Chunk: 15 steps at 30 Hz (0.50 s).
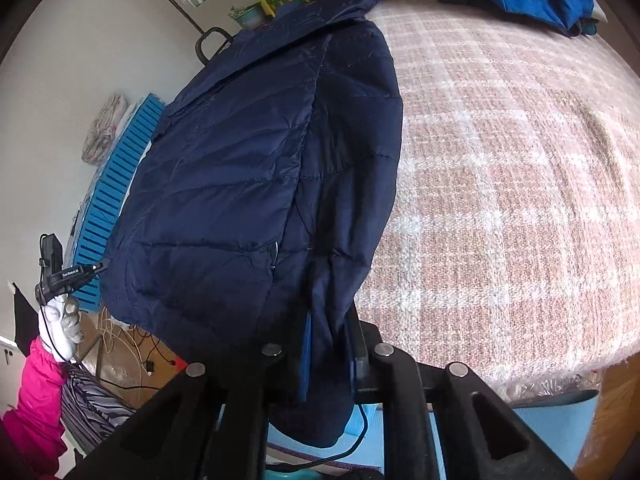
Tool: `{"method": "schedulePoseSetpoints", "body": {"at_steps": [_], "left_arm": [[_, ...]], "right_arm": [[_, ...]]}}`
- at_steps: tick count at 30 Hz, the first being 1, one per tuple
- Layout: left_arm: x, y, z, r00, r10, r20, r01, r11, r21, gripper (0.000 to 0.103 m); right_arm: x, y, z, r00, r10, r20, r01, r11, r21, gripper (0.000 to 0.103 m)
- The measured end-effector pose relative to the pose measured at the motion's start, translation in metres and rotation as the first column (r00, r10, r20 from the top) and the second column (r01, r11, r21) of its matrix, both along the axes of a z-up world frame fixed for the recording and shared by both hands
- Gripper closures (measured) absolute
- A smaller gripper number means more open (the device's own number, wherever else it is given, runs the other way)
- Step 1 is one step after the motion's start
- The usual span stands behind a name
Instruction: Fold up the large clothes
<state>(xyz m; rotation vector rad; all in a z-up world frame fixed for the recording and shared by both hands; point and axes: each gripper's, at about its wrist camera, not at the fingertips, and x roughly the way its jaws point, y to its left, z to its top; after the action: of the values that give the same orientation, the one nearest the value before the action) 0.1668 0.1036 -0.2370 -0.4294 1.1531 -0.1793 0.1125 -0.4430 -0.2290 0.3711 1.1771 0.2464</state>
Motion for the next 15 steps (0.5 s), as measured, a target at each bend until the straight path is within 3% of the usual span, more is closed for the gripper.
{"method": "schedulePoseSetpoints", "body": {"at_steps": [6,15], "left_arm": [[0.002,0.001,0.044,0.994,0.018,0.104,-0.012,0.998,-0.065,0.101],[0.023,-0.002,0.122,0.965,0.047,0.26,-0.017,0.993,-0.116,0.101]], "right_arm": [[0.003,0.001,0.039,0.997,-0.037,0.072,0.035,0.999,0.034,0.099],[0.028,0.004,0.139,0.974,-0.117,0.196,0.113,0.993,0.031,0.1]]}}
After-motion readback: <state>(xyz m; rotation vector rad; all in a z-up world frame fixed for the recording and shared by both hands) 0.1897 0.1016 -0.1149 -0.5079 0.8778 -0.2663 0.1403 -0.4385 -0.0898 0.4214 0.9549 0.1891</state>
